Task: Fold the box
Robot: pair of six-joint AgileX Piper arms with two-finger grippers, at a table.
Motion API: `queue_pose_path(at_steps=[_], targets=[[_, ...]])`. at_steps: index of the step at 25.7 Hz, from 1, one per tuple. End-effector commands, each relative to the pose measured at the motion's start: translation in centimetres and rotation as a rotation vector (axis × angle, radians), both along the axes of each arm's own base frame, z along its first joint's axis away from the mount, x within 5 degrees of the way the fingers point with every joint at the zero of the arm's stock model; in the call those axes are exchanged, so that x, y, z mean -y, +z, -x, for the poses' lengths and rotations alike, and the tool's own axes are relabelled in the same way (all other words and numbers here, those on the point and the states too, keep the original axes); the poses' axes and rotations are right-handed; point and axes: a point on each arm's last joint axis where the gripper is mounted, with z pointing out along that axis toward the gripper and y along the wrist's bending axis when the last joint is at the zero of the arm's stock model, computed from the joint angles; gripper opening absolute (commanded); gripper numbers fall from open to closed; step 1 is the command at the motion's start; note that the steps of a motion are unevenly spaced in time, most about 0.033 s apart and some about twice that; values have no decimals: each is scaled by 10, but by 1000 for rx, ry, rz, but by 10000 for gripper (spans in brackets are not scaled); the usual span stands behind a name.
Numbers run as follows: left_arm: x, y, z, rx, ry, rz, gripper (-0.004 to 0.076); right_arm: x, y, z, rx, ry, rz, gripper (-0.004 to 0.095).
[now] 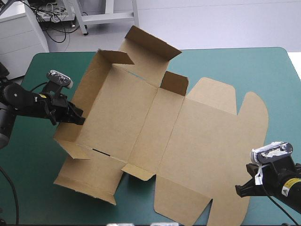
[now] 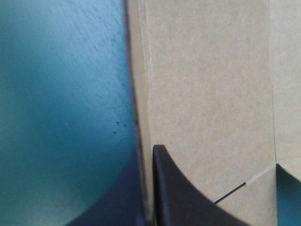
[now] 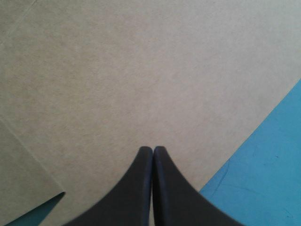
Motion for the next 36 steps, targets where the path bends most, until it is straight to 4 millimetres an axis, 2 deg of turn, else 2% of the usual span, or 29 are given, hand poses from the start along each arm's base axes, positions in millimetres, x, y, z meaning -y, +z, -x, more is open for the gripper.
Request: queue_pose_path(at_steps=[1, 4, 8, 13, 17, 20, 24, 32, 36], targets=[[12, 41, 5, 189, -7, -78, -32, -1, 15, -3, 87, -12, -46, -18], [21, 56, 6, 269, -11, -176, -32, -1, 17, -3, 97, -9, -39, -18], [38, 66, 1, 361, -40, -266, -32, 1, 30, 0, 140, -11, -49, -18], [70, 61, -11, 453, -124, -373, -32, 7, 49, 3, 203, -41, -35, -18], [104, 55, -17, 549, -232, -449, -32, 10, 53, 6, 201, -62, -14, -18], [129, 46, -19, 606, -302, -580, -32, 10, 52, 6, 186, -74, -23, -18], [148, 47, -14, 685, -362, -607, -32, 10, 52, 6, 184, -77, -26, -18], [190, 50, 14, 817, -568, -590, -32, 11, 52, 6, 185, -91, -34, -18], [189, 42, 25, 938, -634, -574, -32, 11, 52, 6, 184, -97, -39, -18]])
